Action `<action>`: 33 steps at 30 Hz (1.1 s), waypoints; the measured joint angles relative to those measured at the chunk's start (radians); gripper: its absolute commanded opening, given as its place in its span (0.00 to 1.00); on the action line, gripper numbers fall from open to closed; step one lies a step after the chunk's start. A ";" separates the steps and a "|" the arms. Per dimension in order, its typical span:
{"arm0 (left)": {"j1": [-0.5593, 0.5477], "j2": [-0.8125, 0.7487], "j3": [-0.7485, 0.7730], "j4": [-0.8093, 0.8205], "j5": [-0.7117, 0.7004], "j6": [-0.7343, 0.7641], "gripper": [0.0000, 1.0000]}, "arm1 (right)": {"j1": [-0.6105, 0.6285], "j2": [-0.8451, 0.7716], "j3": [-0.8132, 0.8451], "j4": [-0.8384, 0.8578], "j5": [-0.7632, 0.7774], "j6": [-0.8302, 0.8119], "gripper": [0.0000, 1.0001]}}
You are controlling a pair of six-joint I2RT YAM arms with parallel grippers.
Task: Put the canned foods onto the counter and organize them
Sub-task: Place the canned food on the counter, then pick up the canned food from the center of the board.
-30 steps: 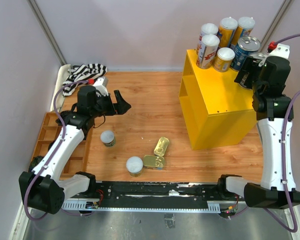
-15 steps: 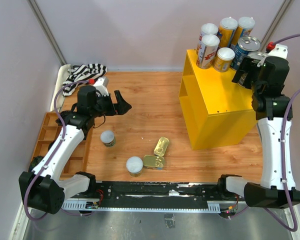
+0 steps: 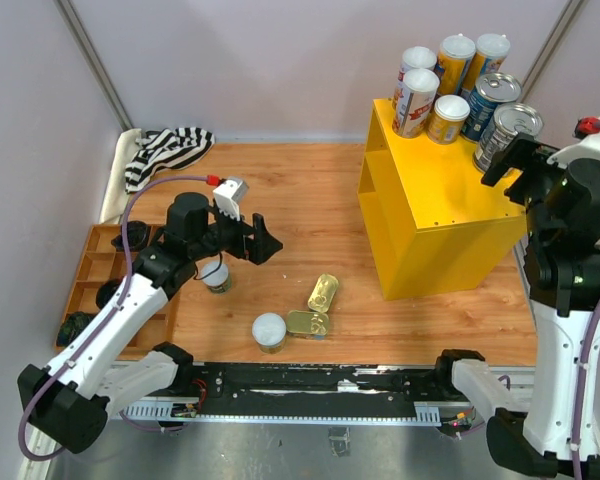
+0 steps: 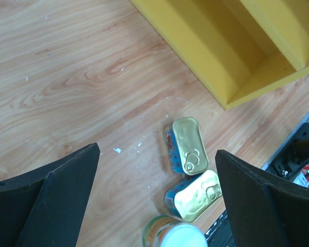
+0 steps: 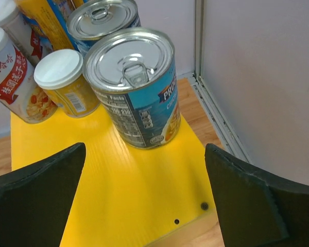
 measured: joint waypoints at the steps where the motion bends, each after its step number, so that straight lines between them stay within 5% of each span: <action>1: -0.002 -0.013 -0.012 -0.002 -0.008 0.002 1.00 | 0.000 -0.011 -0.013 0.002 -0.004 0.004 0.92; 8: -0.021 -0.072 -0.089 -0.035 -0.027 -0.004 1.00 | 0.000 -0.002 -0.143 0.035 -0.032 0.018 0.82; 20: -0.026 -0.081 -0.118 -0.072 -0.064 -0.021 1.00 | -0.002 0.049 -0.173 0.126 -0.137 0.018 0.81; 26: -0.055 -0.073 -0.118 -0.071 -0.057 -0.020 1.00 | -0.003 0.047 -0.173 0.128 -0.177 0.018 0.90; 33: -0.209 -0.057 -0.117 -0.085 -0.105 -0.015 1.00 | 0.003 -0.017 -0.209 0.157 -0.318 0.043 0.97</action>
